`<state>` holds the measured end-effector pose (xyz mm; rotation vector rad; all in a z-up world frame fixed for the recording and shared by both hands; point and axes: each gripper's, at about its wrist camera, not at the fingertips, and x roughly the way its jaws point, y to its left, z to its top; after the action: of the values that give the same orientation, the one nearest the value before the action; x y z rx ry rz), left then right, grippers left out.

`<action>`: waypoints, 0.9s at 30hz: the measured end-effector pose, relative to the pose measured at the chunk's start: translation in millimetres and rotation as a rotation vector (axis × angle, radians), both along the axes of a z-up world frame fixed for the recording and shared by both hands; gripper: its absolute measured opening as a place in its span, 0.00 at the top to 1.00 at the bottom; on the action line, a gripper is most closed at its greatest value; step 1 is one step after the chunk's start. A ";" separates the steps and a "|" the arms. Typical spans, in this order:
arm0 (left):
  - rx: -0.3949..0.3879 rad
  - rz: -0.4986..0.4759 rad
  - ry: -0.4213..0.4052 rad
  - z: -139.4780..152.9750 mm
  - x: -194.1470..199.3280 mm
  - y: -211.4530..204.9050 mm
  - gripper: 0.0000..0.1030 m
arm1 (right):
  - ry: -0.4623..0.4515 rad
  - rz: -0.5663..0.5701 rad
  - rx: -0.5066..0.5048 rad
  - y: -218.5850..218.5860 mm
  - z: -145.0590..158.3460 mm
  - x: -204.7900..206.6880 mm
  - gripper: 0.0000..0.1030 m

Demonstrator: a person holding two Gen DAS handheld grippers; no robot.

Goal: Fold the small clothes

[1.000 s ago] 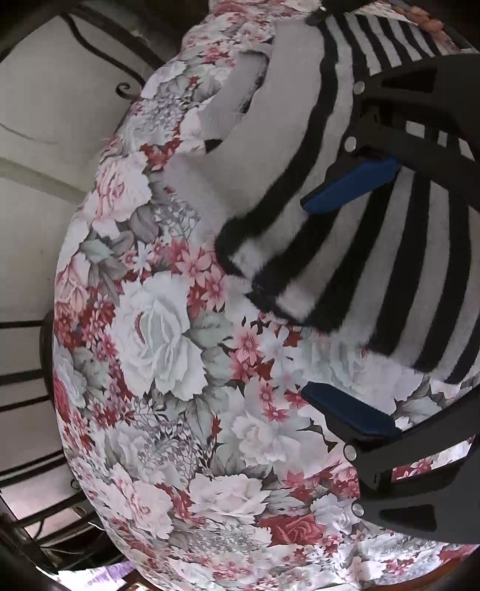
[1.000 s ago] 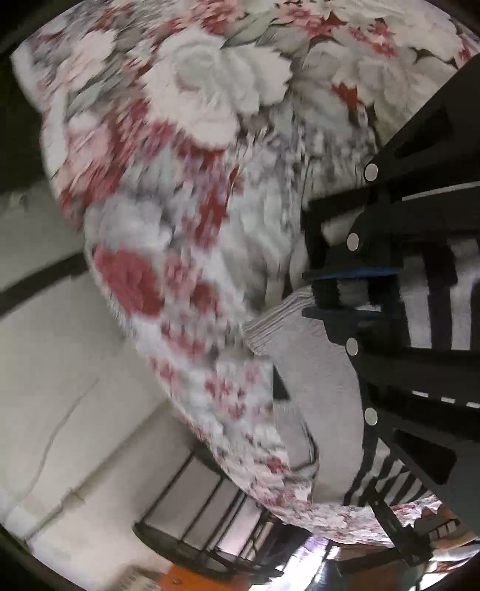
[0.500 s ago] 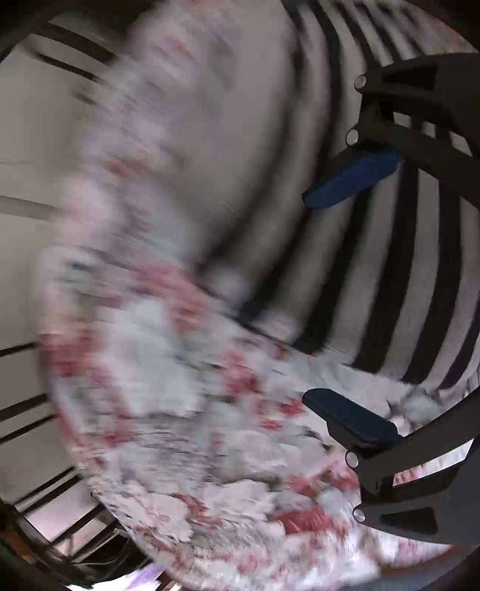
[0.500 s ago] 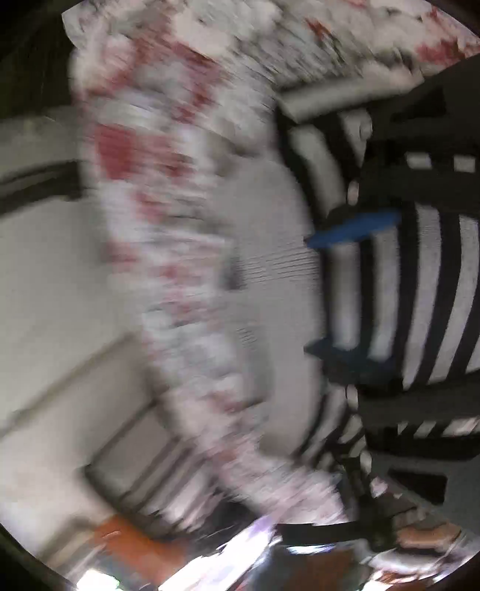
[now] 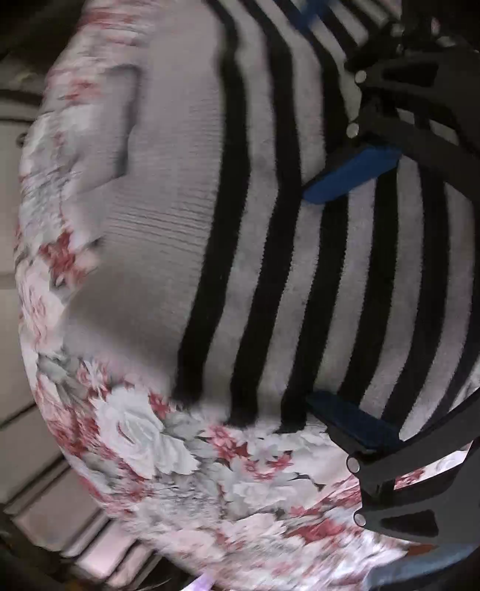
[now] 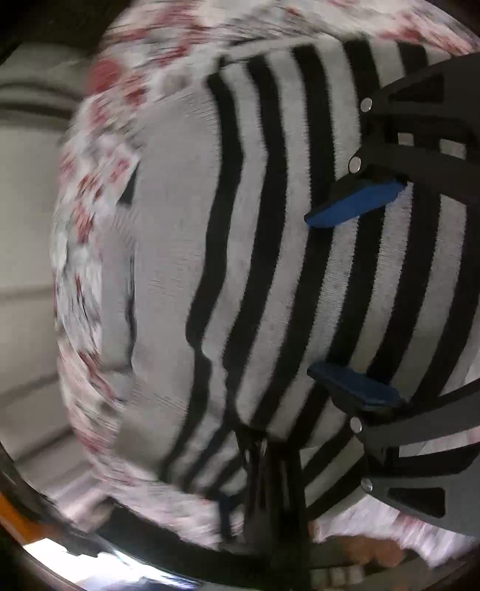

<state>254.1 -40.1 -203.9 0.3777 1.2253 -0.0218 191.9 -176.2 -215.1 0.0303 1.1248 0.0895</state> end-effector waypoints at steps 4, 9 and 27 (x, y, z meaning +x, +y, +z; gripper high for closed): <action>-0.077 0.003 -0.063 31.6 0.3 4.2 0.05 | -0.040 -0.046 0.107 -2.9 31.4 -2.2 0.24; -0.032 0.112 -0.114 35.7 29.6 30.0 0.05 | -0.128 -0.165 0.172 -41.1 58.5 -11.6 0.24; -0.093 0.257 0.023 8.2 51.8 52.4 0.04 | -0.007 -0.428 0.376 -131.4 17.3 -17.2 0.21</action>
<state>305.9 12.3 -195.7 0.1372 1.2831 0.1377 174.7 -307.6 -197.8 0.6019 1.0599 -0.0826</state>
